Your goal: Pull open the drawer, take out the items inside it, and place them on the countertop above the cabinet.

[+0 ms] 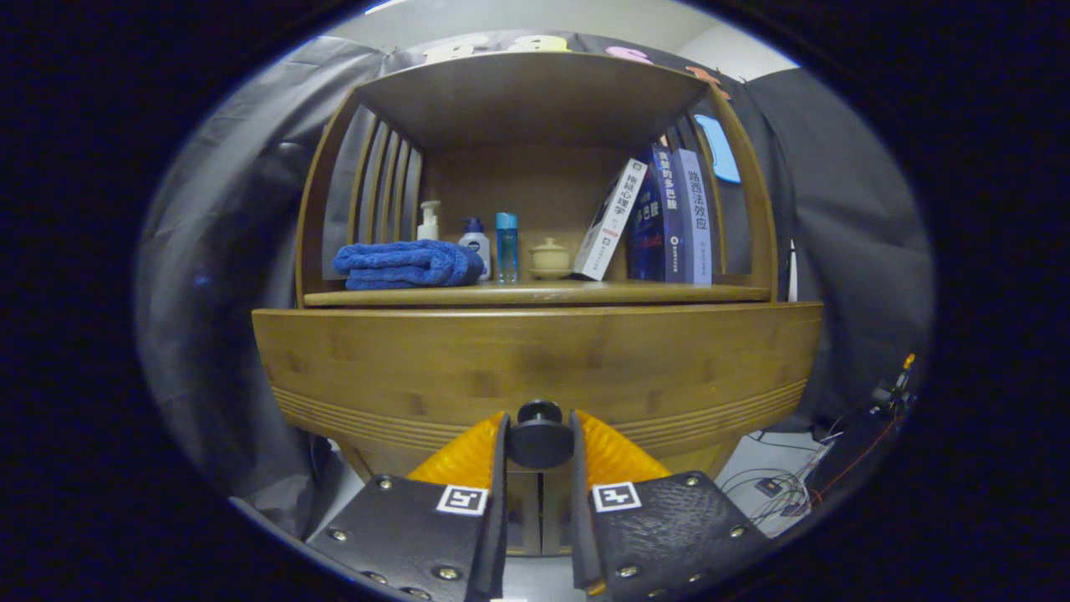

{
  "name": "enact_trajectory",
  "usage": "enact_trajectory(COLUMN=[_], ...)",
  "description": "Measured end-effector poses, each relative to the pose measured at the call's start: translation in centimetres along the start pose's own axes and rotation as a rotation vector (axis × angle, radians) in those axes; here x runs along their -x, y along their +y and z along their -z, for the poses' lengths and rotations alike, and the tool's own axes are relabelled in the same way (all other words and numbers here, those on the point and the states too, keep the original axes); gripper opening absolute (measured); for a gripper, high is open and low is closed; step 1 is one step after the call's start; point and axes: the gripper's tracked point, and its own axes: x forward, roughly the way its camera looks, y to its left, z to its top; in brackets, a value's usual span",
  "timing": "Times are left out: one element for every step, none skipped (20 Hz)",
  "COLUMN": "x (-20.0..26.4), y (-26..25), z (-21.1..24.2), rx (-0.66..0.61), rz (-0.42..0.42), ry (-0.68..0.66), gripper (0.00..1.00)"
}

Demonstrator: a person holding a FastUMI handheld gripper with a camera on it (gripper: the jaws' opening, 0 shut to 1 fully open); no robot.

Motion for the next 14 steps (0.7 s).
enact_trajectory(x=[0.8,1.7,2.3,3.1,4.0,4.9,5.9,6.3,6.9,7.7,8.3,9.0,9.6,10.4], y=[0.0,-0.1,-0.1,-0.1,-0.2,-0.1,0.0,0.2,0.1,-0.1,0.0,0.0,-0.1,-0.1], z=[0.1,0.1,0.1,0.5,0.9,1.3,1.0,1.4,1.3,1.7,1.8,1.9,2.0,2.0], rx=[-0.008,-0.007,0.003,0.017,0.015,0.004,-0.002,0.01,0.028,0.03,0.015,0.006,-0.008,-0.025], rz=[-0.002,-0.001,-0.001,0.0,0.001,-0.001,-0.005,-0.006,-0.005,-0.004,-0.006,-0.007,-0.007,-0.003], ry=[0.003,0.003,0.003,0.011,0.021,0.031,0.022,0.026,0.023,0.027,0.03,0.035,0.034,0.026], gripper=[0.32,0.32,0.32,0.31,0.31,0.32,0.32,0.32,0.32,0.31,0.31,0.32,0.31,0.32])
